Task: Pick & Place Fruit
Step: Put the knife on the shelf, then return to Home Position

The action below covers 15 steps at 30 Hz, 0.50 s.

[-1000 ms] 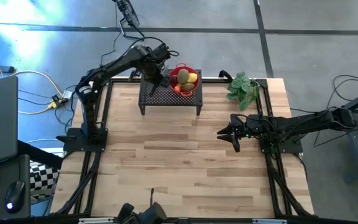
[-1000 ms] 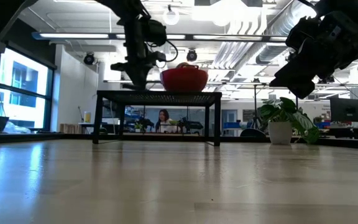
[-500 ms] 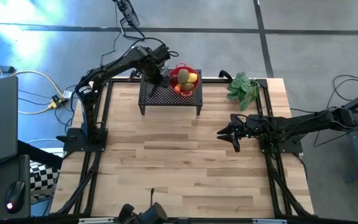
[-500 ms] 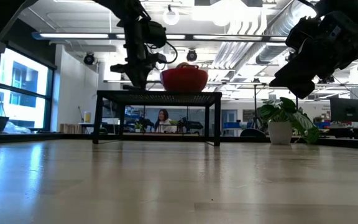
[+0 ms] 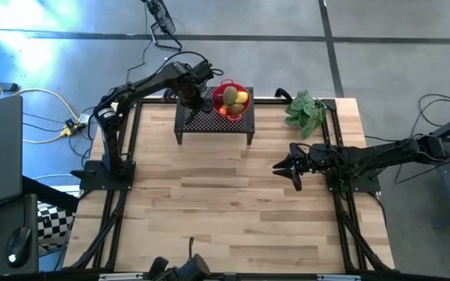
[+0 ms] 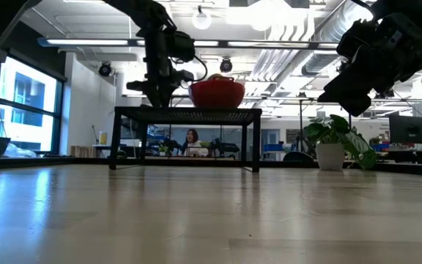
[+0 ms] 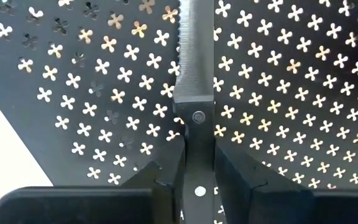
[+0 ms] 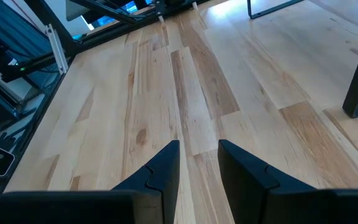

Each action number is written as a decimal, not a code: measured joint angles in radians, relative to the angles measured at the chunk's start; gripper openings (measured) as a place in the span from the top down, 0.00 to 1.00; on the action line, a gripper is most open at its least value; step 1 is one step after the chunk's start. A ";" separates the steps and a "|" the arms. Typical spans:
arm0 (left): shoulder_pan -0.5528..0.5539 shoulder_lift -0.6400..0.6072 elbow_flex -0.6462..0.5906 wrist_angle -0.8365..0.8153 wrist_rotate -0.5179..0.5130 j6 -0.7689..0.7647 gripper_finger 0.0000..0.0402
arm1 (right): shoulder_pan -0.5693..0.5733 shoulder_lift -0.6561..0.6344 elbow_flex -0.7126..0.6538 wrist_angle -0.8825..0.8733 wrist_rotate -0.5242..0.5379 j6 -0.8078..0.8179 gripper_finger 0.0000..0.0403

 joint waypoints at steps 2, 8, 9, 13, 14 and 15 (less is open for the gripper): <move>0.000 0.001 0.002 0.001 -0.002 0.000 0.79 | 0.000 0.000 0.000 0.000 0.000 0.000 0.74; -0.001 0.002 0.002 0.013 0.003 0.002 0.64 | 0.000 0.000 0.000 0.000 0.000 0.000 0.74; -0.001 0.002 0.002 0.014 0.004 0.000 0.62 | 0.000 0.000 0.000 0.000 0.000 0.000 0.74; -0.001 0.002 0.003 0.017 0.011 0.006 0.53 | 0.000 0.000 0.000 0.000 0.000 0.000 0.74; -0.001 0.001 0.003 0.017 0.012 0.007 0.52 | 0.000 0.000 0.000 0.000 0.000 0.000 0.74; -0.001 0.000 0.003 0.018 0.013 0.007 0.50 | 0.000 0.000 0.000 0.000 0.000 0.000 0.74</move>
